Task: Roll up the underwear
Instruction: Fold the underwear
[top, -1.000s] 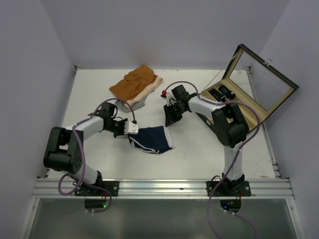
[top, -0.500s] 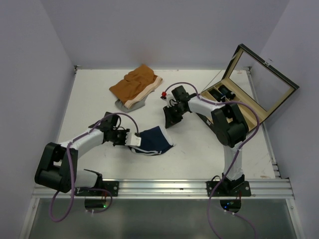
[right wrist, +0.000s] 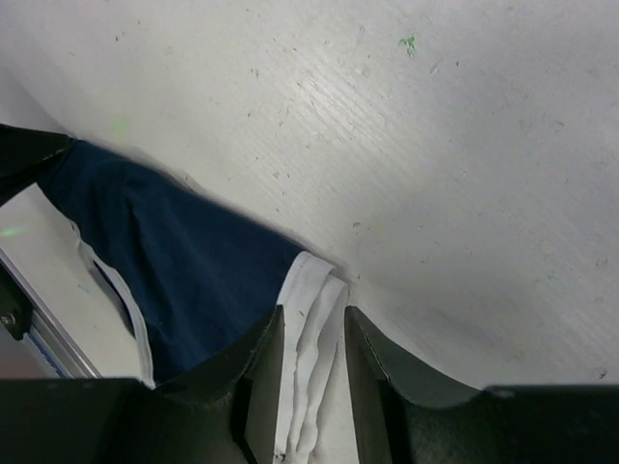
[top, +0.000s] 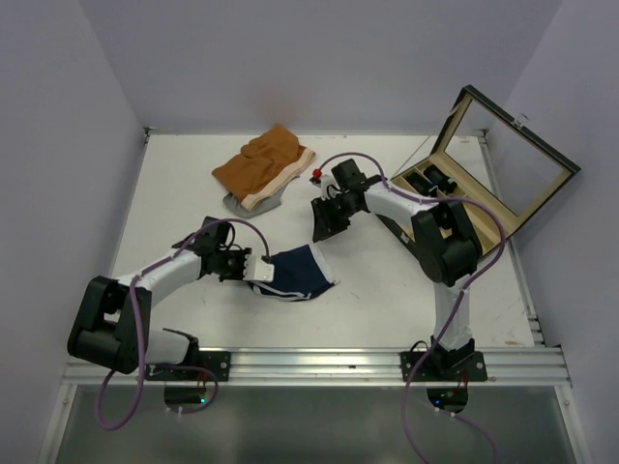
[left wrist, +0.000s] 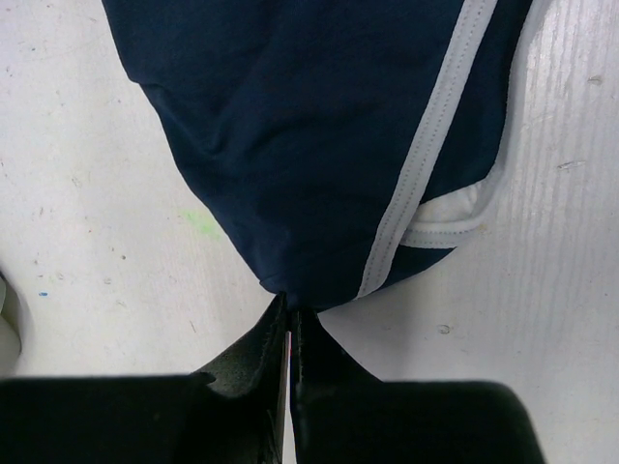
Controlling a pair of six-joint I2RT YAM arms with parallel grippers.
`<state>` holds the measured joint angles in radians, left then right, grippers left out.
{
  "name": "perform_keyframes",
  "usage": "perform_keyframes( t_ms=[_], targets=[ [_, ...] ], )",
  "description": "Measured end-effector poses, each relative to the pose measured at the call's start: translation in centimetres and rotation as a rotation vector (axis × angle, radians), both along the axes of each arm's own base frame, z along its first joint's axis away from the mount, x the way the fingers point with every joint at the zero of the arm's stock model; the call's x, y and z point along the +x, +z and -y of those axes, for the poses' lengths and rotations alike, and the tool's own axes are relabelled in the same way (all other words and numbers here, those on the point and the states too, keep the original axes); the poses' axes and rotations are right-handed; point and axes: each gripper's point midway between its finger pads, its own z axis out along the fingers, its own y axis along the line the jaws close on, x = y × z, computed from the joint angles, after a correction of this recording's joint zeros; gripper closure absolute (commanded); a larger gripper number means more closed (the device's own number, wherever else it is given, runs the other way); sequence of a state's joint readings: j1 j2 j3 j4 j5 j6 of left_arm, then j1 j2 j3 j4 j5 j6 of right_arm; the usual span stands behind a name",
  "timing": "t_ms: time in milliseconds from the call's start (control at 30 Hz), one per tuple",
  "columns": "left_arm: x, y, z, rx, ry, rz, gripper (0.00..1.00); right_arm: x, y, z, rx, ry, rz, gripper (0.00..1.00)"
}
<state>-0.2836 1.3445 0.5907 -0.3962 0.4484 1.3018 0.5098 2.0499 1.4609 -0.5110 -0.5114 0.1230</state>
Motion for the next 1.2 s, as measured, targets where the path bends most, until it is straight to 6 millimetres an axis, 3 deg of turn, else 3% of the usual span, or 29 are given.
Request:
perform_keyframes(
  t_ms=[167,400,633,1200],
  targets=[
    [0.1,0.0,0.0,0.000,0.000,0.003,0.94,0.6,0.1,-0.9,0.012,-0.011,-0.003,0.63],
    [0.5,0.2,0.0,0.002,0.003,0.021,0.93,-0.2,-1.9,-1.2,-0.011,-0.019,-0.069,0.65],
    [0.6,0.1,-0.2,0.007,0.004,0.036,0.93,-0.5,-2.3,-1.4,-0.022,-0.017,-0.081,1.00],
    [-0.4,-0.2,-1.5,0.073,-0.065,0.158,0.95,-0.8,-2.5,-0.1,-0.033,-0.050,-0.072,1.00]
  ],
)
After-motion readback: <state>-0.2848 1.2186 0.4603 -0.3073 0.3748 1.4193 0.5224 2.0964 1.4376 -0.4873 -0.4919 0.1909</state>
